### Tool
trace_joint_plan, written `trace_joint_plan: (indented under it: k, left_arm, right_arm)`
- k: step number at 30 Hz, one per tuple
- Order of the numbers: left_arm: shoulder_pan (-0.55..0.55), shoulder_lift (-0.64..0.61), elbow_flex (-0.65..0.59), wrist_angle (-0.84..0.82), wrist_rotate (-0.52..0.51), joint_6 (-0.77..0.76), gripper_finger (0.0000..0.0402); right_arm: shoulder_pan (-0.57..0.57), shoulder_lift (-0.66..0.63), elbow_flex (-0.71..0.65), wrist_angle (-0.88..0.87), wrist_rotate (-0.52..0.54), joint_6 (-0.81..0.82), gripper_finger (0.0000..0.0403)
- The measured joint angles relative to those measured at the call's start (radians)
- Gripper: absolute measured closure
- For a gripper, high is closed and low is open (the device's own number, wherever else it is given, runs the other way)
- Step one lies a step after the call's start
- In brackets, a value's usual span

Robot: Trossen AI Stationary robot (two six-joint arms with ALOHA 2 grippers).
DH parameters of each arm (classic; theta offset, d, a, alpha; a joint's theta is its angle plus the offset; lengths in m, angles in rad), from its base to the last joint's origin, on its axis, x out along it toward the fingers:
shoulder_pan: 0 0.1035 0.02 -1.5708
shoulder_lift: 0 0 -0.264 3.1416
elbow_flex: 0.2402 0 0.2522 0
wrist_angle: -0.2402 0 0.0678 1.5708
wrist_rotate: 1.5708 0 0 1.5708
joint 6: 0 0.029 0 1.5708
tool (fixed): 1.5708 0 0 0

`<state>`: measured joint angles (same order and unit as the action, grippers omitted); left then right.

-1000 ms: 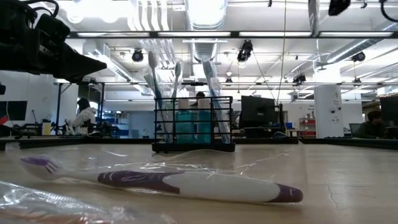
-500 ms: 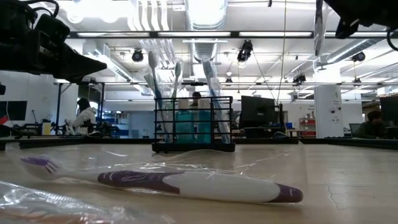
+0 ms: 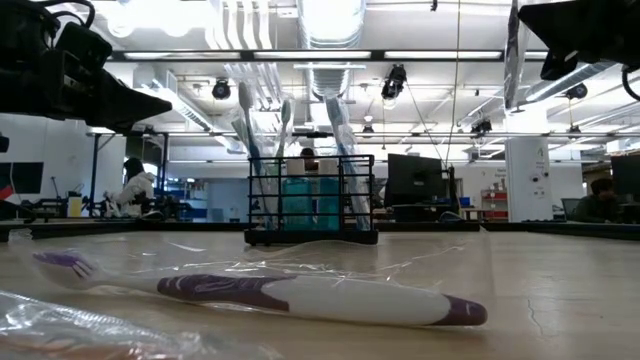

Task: Pick & Place toothbrushing station
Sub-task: Put the top purple toothbrush into the wire organizer

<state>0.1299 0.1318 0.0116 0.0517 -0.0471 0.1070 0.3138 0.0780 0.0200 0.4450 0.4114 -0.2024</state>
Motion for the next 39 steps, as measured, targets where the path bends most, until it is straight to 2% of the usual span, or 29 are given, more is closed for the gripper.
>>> trace_joint_plan:
  k: [26, 29, 32, 39]
  left_arm:
    - [0.001, 0.000, 0.000, 0.000, 0.000, -0.005, 0.0392]
    - [0.001, 0.000, -0.001, 0.000, 0.000, -0.005, 0.0392]
    - [0.001, 0.000, -0.001, 0.002, 0.000, -0.005, 0.0392]
    - [0.001, 0.000, -0.001, 0.034, 0.000, -0.004, 0.0392]
  right_arm:
    - [0.000, 0.002, -0.011, -0.020, 0.000, 0.032, 0.0394]
    - [0.000, 0.006, -0.011, 0.061, 0.006, 0.015, 0.0394]
    - [0.000, 0.032, 0.007, 0.173, -0.001, -0.030, 0.0394]
    - [-0.001, 0.215, 0.142, 0.170, -0.015, -0.077, 0.0394]
